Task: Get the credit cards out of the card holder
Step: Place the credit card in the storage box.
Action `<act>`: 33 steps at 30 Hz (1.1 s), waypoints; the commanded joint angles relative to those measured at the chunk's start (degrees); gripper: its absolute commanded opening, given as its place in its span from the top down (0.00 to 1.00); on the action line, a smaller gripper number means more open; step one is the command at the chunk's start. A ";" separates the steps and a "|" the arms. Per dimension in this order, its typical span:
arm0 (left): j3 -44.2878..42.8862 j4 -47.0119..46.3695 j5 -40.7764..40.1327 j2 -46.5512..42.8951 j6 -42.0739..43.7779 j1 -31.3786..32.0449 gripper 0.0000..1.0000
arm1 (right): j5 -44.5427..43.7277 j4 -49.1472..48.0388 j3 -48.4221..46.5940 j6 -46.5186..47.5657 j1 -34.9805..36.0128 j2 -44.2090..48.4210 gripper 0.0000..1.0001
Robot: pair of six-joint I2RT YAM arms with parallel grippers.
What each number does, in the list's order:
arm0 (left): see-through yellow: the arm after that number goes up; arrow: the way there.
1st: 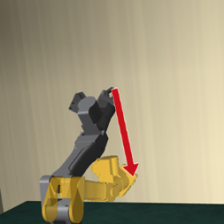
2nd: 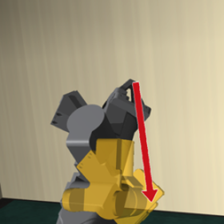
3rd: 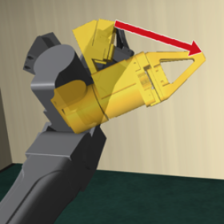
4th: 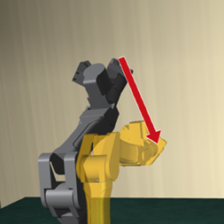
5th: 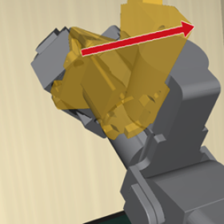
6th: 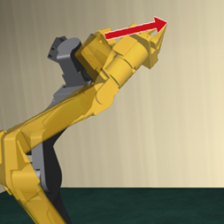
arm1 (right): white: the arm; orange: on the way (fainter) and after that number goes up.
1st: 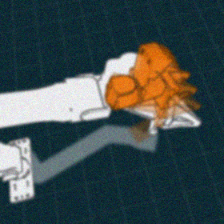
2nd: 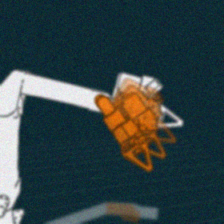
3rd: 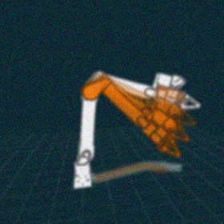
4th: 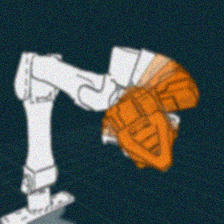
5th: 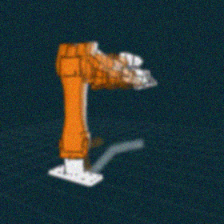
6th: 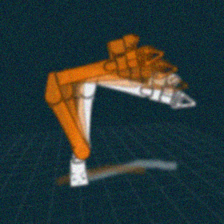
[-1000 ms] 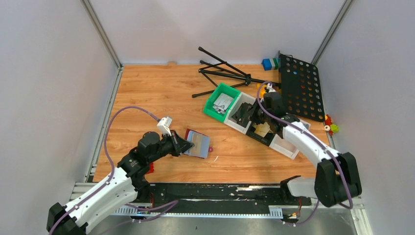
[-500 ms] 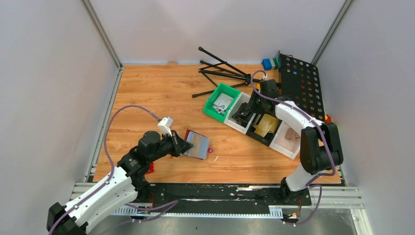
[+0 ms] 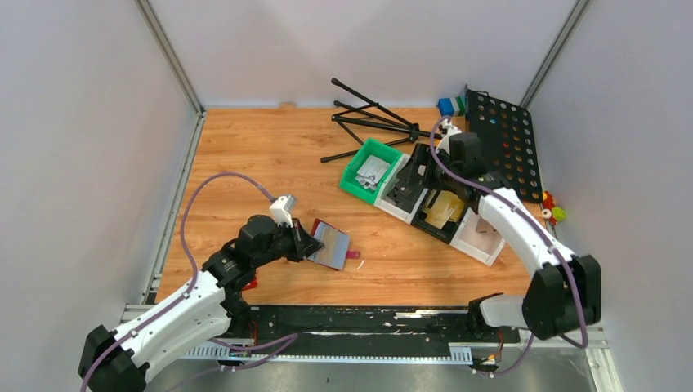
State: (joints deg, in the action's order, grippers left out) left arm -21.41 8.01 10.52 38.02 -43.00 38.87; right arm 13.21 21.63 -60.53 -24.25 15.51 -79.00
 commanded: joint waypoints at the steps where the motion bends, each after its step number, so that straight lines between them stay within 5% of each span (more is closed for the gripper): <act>1: -4.16 -1.02 1.07 3.40 3.70 -0.29 1.00 | 9.34 -3.35 6.10 0.48 4.54 7.94 0.22; 11: -5.38 1.47 -3.35 12.53 4.58 -0.22 1.00 | 8.17 -11.96 18.43 -8.05 23.08 11.33 0.32; 20: -3.64 1.69 -3.46 14.27 5.10 -0.24 0.92 | 6.52 -16.82 15.08 -11.10 33.26 1.42 0.49; 33: -1.81 0.49 -1.42 14.58 4.88 -0.29 0.90 | 4.81 -23.41 11.31 -17.29 36.44 -14.98 0.84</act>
State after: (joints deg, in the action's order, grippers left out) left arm -23.92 11.27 7.62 53.17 -39.07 38.87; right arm 19.77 2.79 -47.11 -38.94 51.79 -90.72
